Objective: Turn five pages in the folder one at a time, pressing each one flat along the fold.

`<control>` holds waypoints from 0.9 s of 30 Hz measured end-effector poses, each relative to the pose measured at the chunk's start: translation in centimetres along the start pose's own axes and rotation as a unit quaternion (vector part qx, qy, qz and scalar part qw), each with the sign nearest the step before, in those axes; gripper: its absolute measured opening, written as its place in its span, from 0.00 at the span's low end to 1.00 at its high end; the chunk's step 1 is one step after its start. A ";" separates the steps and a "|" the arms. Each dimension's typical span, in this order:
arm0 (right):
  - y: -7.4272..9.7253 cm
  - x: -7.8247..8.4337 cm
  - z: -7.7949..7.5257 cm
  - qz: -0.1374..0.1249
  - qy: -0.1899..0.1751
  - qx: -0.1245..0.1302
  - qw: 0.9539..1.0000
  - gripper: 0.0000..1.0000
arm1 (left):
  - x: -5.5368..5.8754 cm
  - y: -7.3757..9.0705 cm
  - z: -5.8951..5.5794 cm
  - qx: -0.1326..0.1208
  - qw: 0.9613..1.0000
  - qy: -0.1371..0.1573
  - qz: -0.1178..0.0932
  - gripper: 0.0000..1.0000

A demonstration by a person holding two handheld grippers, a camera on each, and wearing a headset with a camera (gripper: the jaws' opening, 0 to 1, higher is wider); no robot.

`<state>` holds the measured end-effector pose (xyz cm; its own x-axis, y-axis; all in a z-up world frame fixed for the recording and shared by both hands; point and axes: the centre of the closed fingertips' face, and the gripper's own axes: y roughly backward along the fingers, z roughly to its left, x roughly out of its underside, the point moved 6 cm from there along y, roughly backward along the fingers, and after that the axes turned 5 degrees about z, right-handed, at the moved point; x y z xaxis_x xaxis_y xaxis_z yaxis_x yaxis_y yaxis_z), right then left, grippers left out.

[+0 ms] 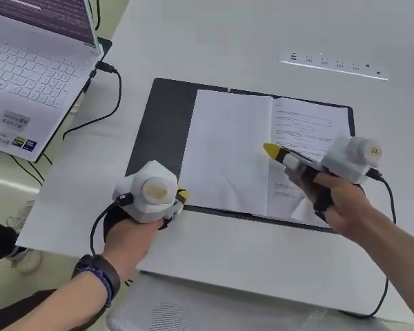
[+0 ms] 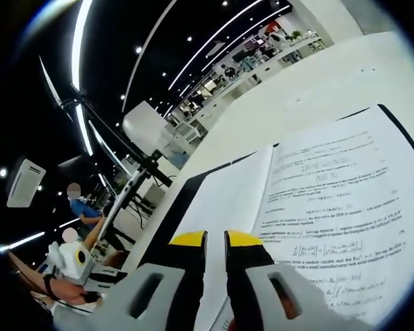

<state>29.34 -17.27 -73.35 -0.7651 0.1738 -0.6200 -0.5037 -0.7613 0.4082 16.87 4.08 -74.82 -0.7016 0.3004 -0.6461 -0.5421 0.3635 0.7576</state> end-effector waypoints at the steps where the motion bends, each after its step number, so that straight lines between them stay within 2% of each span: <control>1: -0.3 -0.1 -0.3 -0.001 -0.003 0.002 1.000 0.08 | 0.0 0.0 0.0 -0.002 1.000 -0.002 0.000 0.00; 3: -0.7 -0.2 -0.7 -0.003 -0.015 0.010 1.000 0.06 | 0.0 -0.1 0.0 -0.002 1.000 -0.005 0.000 0.00; 5: -1.2 -0.3 -1.3 -0.009 -0.031 0.013 0.999 0.04 | 0.1 -0.1 0.1 0.000 1.000 0.004 -0.002 0.00; 9: -1.6 -0.4 -2.3 -0.014 -0.039 0.022 0.999 0.00 | 0.2 -0.1 0.1 0.003 1.000 0.012 -0.006 0.00; 14: -1.8 -0.5 -1.4 -0.019 -0.036 0.014 0.999 0.00 | 0.2 -0.2 -0.1 -0.006 1.000 -0.001 -0.008 0.00; 20: -2.2 -0.9 -0.8 -0.036 -0.046 0.011 0.998 0.00 | 0.2 -0.3 0.0 0.000 1.000 0.001 -0.006 0.00; 27: -3.1 -2.1 -0.9 -0.064 -0.057 0.025 0.996 0.00 | 0.3 -0.4 0.1 0.000 1.000 -0.001 -0.006 0.00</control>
<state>32.92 -15.82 -73.91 -0.7319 0.3401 -0.5906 -0.6180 -0.6964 0.3649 16.93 4.12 -75.31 -0.6940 0.2982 -0.6553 -0.5503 0.3672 0.7499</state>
